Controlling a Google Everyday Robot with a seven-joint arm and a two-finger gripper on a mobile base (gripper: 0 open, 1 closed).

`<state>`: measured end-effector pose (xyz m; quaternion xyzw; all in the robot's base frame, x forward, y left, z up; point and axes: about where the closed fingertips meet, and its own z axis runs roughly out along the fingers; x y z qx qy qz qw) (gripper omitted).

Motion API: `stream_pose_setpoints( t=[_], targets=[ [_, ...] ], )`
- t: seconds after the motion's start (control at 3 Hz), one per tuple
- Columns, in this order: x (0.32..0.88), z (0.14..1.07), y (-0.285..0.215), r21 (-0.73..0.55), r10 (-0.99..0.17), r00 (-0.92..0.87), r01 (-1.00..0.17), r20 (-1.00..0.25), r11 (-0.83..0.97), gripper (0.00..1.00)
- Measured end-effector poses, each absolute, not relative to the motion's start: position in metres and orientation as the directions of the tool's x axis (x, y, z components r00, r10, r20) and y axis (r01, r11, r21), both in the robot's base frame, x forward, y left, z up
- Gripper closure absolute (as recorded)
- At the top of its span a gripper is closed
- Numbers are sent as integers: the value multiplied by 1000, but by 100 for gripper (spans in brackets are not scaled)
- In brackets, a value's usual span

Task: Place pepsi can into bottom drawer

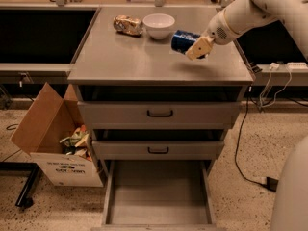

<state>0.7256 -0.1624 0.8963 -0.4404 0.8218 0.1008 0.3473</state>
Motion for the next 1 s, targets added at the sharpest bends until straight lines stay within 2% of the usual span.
stream_pose_setpoints(
  t=[0.33, 0.67, 1.0],
  targets=[
    [704, 886, -154, -151, -703, -327, -838, -632, 525, 100],
    [651, 876, -145, -205, -783, -222, -891, -581, 405, 100],
    [597, 849, -138, -201, -820, -170, -924, -547, 325, 100]
  ],
)
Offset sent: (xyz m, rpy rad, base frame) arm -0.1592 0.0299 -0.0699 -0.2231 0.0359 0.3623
